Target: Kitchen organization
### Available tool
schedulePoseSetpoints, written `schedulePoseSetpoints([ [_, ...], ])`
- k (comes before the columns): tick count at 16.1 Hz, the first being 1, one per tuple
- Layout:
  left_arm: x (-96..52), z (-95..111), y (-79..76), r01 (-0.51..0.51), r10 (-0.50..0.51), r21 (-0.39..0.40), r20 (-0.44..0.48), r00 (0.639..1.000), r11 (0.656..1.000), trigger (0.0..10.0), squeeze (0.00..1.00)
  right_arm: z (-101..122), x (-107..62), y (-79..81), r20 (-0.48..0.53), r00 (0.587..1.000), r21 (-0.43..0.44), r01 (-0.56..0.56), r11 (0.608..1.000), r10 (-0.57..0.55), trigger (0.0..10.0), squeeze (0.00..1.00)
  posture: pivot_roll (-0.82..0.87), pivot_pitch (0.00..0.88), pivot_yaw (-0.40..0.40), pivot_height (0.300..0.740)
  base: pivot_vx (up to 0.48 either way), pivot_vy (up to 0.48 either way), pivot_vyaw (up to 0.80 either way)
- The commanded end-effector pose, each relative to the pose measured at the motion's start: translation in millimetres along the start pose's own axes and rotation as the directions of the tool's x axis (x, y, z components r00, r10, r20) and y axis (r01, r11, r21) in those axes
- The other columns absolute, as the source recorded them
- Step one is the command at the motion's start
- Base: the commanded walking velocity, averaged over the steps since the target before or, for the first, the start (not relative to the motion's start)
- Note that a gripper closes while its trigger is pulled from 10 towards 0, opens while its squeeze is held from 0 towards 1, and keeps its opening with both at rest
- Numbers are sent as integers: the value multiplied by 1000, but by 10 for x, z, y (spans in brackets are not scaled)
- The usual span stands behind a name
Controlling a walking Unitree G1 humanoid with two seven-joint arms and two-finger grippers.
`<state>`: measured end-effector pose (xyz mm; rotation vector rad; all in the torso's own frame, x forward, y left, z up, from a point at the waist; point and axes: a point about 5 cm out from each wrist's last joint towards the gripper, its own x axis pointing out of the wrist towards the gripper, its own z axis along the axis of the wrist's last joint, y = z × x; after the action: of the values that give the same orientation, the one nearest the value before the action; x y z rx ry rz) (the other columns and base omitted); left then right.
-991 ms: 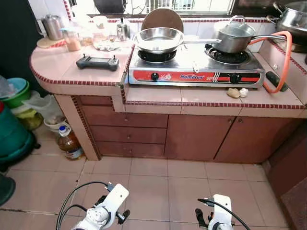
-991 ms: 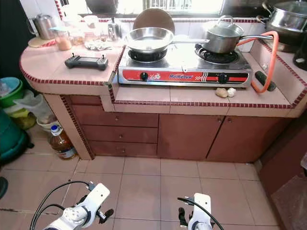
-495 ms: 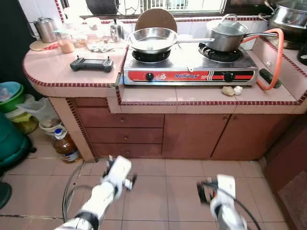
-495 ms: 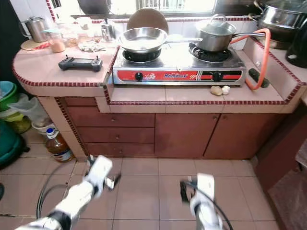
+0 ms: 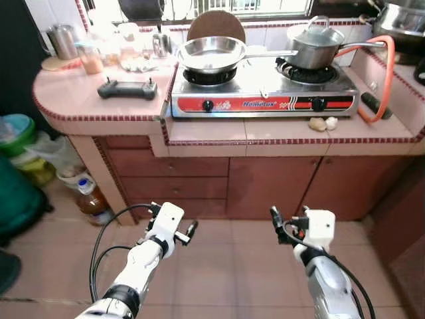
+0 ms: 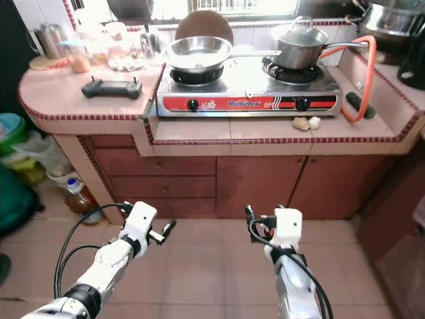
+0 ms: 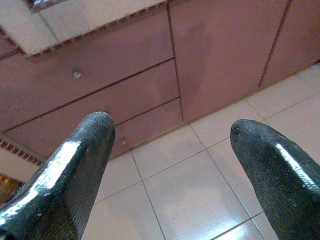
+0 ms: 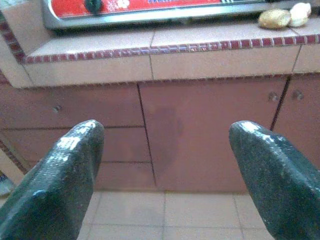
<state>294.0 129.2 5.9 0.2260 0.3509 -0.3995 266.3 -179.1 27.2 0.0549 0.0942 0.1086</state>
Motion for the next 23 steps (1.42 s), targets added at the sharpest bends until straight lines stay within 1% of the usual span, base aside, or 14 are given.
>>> schedulePoseSetpoints([
  [1, -20, 11, 42, 3, -2, -33, 23, 1000, 999, 10000, 0, 32, -67, 38, 15, 1000, -1, -22, 1000, 22, 10000, 0, 37, 0, 114, 740, 0, 0, 0],
  [3, -91, 65, 106, 0, 4, -35, 125, 992, 999, 10000, 0, 100, -212, 7, 43, 999, 9, 4, 1000, -5, 10000, 0, 52, 0, 96, 740, 0, 0, 0],
  [4, -171, 59, 130, 25, -29, 26, 171, 985, 999, 10000, 0, 90, -305, -49, 37, 999, 12, 31, 999, -32, 10000, 0, 68, 0, 77, 740, 0, 0, 0],
  [5, -248, 36, 135, 60, -68, 46, 201, 977, 997, 10000, 0, 71, -381, -95, 24, 998, 13, 54, 998, -54, 10000, 0, 89, 0, 57, 740, 0, 0, 0],
  [7, -291, -27, 189, -13, 11, 10, 192, 981, 1000, 10000, 0, 82, -425, -81, 12, 998, 36, 66, 997, -67, 10000, 0, 109, 0, 30, 740, 0, 0, 0],
  [9, -356, -2, 175, -37, 23, 53, 246, 969, 998, 10000, 0, 130, -446, -79, 5, 997, 50, 74, 996, -75, 10000, 0, 139, 0, -10, 740, 0, 0, 0],
  [10, -419, 29, 178, -67, 65, -2, 290, 955, 998, 10000, 0, 186, -457, -83, 6, 997, 58, 70, 996, -71, 10000, 0, 162, 0, -33, 740, 0, 0, 0],
  [11, -435, 36, 178, -71, 74, -22, 299, 951, 997, 10000, 0, 199, -461, -84, 6, 998, 59, 68, 996, -69, 10000, 0, 162, 0, -33, 740, 0, 0, 0],
  [12, -588, 104, 177, -106, 105, -15, 350, 931, 994, 10000, 0, 255, -462, -86, 6, 999, 53, 38, 998, -38, 10000, 0, 207, 0, -70, 740, 0, 0, 0],
  [13, -704, 154, 185, -155, 138, 12, 387, 912, 988, 10000, 0, 300, -469, -78, 8, 1000, 44, 11, 999, -12, 10000, 0, 215, 0, -75, 740, 0, 0, 0],
  [14, -764, 149, 224, -197, 174, 20, 390, 904, 980, 10000, 0, 332, -479, -63, 9, 1000, 45, -2, 999, 2, 10000, 0, 235, 0, -85, 740, 0, 0, 0],
  [16, -850, 113, 292, -222, 192, 36, 377, 906, 974, 10000, 0, 358, -494, -27, 5, 1000, 50, -15, 999, 14, 10000, 0, 245, 0, -81, 740, 0, 0, 0],
  [20, -938, 52, 320, -251, 223, 35, 353, 909, 967, 10000, 0, 363, -528, -10, -5, 1000, 60, -12, 998, 13, 10000, 0, 250, 0, -80, 740, 0, 0, 0],
  [23, -998, 103, 335, -292, 259, 43, 350, 900, 956, 10000, 0, 398, -603, 27, -17, 1000, 83, -4, 996, 6, 10000, 0, 253, 0, -82, 740, 0, 0, 0],
])
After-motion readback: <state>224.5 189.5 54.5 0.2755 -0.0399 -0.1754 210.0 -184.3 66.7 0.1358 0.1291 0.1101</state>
